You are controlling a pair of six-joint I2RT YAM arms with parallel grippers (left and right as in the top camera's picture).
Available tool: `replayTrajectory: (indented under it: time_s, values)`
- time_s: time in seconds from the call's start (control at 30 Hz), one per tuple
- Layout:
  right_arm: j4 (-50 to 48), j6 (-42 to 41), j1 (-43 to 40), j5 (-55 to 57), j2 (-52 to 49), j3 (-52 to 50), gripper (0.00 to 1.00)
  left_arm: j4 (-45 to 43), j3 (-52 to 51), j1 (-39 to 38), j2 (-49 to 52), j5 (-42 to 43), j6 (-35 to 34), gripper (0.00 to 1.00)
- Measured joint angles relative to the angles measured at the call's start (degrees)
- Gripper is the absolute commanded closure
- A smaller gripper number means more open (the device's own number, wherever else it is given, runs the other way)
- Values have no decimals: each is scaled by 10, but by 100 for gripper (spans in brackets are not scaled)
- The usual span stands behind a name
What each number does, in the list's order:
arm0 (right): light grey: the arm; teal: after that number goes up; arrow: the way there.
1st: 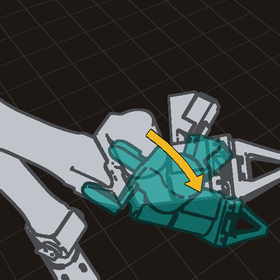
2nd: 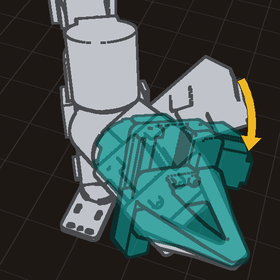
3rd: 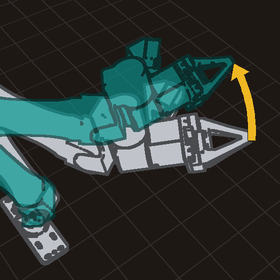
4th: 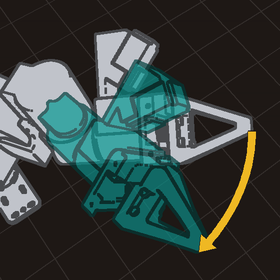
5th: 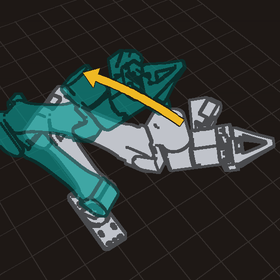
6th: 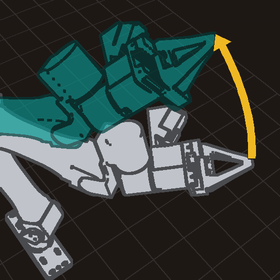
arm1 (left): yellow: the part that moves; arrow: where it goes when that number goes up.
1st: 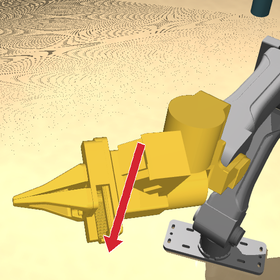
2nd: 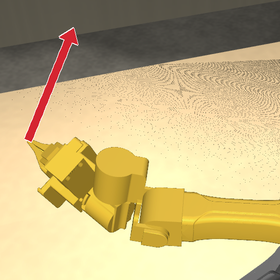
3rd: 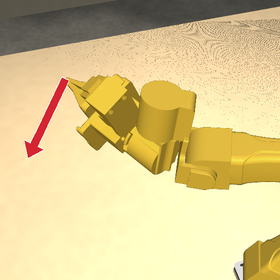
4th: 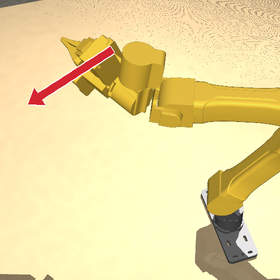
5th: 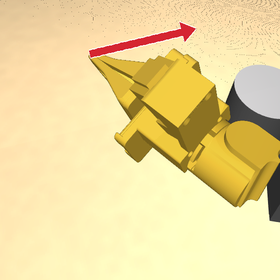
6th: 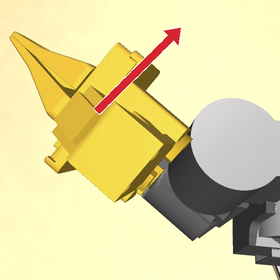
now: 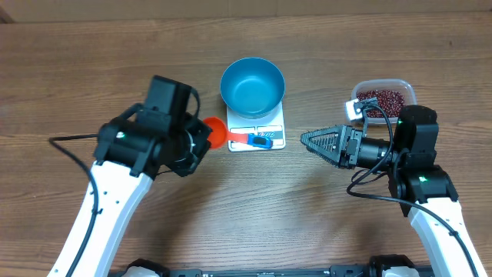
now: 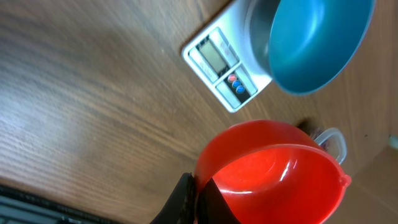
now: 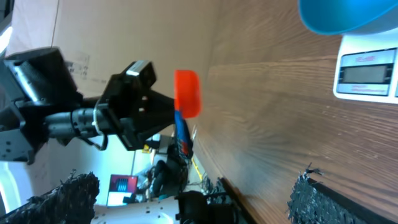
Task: Scoop item into bowl and weigh 150g on scale
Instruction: 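Move the right gripper toward the scoop's blue handle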
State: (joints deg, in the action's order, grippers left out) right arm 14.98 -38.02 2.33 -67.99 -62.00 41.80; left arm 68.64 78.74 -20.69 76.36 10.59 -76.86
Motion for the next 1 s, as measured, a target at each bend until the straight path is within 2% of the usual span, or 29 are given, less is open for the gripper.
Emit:
replayTrajectory:
  time_s: [0.37,1.0]
  values:
    - [-4,-14,12,-3,0,0,0,-71,0,-73,22,10,-59,96]
    - [-5,-14,20,7,0,0,0,-74,0,-132,22,10,-187,96]
